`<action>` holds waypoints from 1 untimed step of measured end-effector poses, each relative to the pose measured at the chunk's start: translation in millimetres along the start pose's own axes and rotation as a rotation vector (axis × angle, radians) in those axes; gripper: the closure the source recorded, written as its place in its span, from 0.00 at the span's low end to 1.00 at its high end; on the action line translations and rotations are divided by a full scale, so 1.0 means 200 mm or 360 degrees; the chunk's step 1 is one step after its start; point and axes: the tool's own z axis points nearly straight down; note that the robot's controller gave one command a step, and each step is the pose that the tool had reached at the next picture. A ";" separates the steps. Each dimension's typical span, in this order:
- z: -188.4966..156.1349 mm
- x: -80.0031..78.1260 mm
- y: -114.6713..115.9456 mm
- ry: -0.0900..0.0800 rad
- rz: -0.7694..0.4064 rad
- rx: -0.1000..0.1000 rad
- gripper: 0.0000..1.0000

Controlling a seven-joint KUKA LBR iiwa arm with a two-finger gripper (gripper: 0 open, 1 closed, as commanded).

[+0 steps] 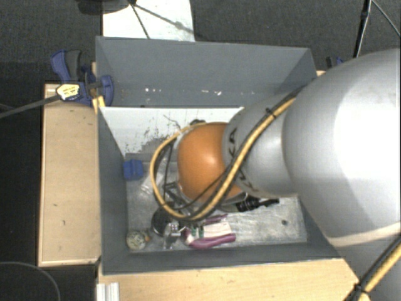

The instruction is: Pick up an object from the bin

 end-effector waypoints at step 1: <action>-1.02 -0.08 -0.11 -0.0007 -0.0090 0.0004 1.00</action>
Offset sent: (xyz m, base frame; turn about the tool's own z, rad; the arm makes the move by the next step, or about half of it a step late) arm 0.0110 -0.0251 0.1999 -0.0587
